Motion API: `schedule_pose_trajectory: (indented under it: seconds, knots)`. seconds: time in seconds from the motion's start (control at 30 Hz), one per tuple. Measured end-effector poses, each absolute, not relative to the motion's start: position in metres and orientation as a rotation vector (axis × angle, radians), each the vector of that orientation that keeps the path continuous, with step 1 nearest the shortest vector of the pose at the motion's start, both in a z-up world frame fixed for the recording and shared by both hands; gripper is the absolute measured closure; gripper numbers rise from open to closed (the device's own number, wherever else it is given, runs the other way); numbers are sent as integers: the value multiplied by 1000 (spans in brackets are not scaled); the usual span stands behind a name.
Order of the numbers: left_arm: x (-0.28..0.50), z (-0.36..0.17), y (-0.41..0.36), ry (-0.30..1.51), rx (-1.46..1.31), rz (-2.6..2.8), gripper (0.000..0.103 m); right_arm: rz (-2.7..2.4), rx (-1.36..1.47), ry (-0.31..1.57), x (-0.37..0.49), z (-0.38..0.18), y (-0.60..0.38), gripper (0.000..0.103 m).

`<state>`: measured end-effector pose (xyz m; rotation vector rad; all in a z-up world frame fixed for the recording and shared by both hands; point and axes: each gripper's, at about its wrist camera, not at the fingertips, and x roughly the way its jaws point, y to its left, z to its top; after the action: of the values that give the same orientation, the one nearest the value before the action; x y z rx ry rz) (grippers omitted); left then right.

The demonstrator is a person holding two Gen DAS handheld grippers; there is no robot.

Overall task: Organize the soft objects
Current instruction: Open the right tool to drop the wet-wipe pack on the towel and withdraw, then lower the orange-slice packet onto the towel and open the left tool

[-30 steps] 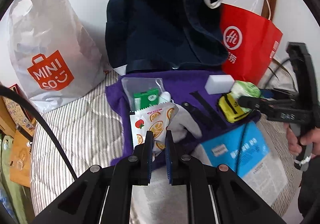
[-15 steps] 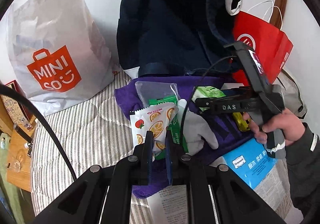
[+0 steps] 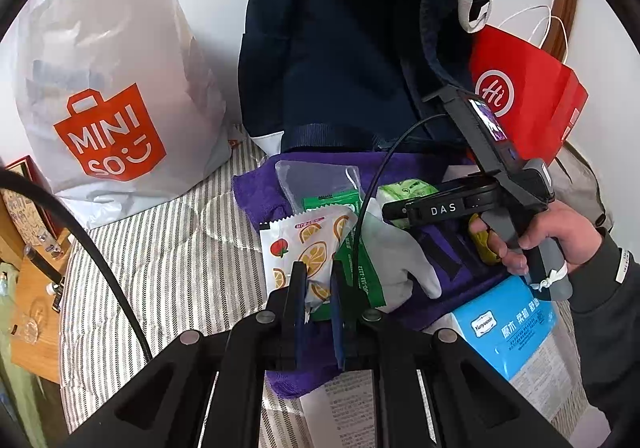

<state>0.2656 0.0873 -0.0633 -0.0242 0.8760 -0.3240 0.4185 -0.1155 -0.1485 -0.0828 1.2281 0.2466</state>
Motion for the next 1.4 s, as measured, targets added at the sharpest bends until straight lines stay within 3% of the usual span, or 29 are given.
schedule_pose_trajectory:
  seconds: [0.1,0.77,1.4]
  knots:
    - [265,-63,85,879,-10,-321,91,263,-56,1257,415,-146,-120,14]
    - [276,-68,27,912,31,-416,91,160,-105,1053,282,-68,-194,14]
    - [301,-93,-52,979,125,-543,91,56,52,1054,246,-84,-252,14]
